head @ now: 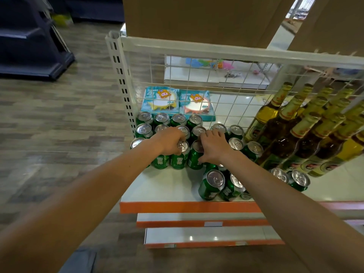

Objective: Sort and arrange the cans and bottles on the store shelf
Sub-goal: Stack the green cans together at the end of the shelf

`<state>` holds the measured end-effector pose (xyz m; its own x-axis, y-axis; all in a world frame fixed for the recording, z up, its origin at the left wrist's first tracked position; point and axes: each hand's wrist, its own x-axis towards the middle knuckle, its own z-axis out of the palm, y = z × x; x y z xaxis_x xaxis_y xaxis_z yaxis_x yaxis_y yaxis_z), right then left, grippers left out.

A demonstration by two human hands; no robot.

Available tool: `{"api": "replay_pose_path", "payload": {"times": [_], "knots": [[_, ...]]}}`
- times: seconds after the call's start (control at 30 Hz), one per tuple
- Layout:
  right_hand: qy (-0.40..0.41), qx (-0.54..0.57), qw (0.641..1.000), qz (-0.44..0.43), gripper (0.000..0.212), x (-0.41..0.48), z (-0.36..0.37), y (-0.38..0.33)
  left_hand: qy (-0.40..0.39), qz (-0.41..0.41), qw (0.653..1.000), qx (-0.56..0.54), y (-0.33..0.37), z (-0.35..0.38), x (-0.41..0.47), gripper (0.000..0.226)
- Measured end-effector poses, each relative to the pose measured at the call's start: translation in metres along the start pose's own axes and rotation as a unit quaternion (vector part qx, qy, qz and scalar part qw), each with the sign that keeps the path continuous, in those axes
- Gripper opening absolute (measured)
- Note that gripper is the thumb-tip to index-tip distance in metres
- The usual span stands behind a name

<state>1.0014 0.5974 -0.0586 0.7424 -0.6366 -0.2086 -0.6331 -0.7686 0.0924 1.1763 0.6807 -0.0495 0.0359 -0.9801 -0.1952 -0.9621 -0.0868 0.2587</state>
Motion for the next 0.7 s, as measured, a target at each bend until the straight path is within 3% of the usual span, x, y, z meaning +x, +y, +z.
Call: {"api": "replay_pose_path", "payload": {"times": [0.23,0.37,0.5,0.6,0.7], "knots": [[0.007,0.013,1.0,0.018,0.07,0.004,-0.002,0.001,0.025,0.013,0.999,-0.021,-0.004,0.004,-0.003,0.052],[-0.013,-0.012,1.0,0.023,0.074,0.005,-0.004,-0.005,0.013,0.015,1.0,-0.024,-0.005,0.005,-0.001,0.057],[0.001,0.082,0.995,0.055,0.069,0.012,-0.017,0.002,0.029,0.001,0.998,-0.047,-0.011,-0.004,-0.001,0.066],[0.067,0.118,0.985,0.104,0.053,0.021,-0.023,0.009,0.081,-0.032,0.995,-0.049,-0.028,-0.02,-0.005,0.052],[0.047,0.12,0.984,0.122,0.052,0.032,-0.024,0.009,0.091,-0.1,0.991,-0.007,-0.051,-0.027,-0.008,0.035]]}}
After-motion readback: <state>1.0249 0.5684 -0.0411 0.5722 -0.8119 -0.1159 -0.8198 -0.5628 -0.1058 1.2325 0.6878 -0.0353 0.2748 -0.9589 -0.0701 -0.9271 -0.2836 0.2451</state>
